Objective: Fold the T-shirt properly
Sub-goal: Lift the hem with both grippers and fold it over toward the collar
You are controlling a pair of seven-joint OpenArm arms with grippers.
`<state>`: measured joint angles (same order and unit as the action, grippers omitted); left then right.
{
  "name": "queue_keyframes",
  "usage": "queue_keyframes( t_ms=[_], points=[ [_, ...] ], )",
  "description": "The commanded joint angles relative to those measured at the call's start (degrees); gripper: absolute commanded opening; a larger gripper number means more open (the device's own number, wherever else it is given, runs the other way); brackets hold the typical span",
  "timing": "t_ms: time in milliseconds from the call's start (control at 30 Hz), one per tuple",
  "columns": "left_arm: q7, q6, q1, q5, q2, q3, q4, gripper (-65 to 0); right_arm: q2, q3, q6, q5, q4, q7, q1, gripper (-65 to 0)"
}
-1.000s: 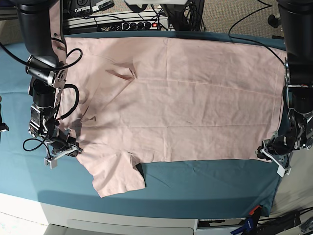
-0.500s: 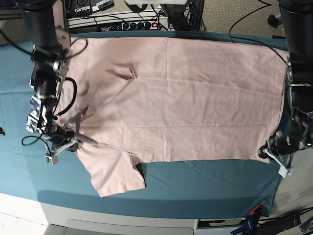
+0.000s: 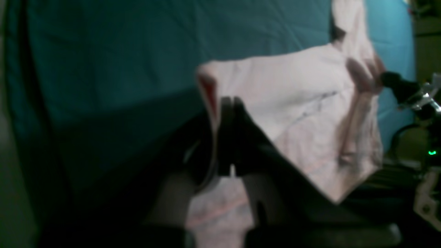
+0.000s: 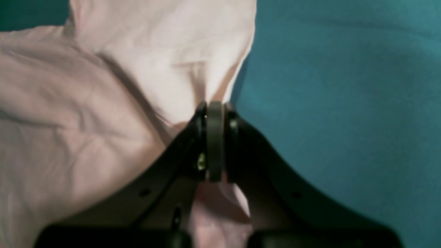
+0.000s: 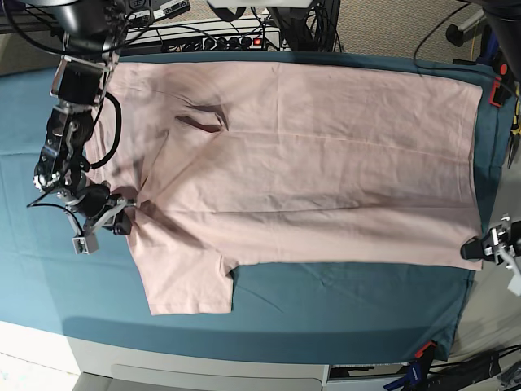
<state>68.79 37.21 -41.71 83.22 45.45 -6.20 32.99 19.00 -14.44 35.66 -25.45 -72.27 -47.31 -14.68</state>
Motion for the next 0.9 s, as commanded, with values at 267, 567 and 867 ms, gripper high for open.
queue_keyframes(
  t_ms=[267, 567, 867],
  points=[
    [5.31, 2.79, 5.31, 1.78, 4.2, 0.37, 0.61, -65.0, 5.53, -0.28, 0.17, -4.48, -7.91, -0.52, 8.28, -65.0],
    [5.33, 2.79, 9.35, 1.78, 4.24, 0.37, 0.63, -65.0, 11.15, -0.28, 0.17, -11.89, -10.99, -6.01, 13.42, -65.0],
    [6.43, 2.79, 9.68, 1.78, 4.26, 0.37, 0.63, -65.0, 11.45, -1.03, 0.15, -15.23, -13.35, -9.9, 17.27, -65.0]
  ],
)
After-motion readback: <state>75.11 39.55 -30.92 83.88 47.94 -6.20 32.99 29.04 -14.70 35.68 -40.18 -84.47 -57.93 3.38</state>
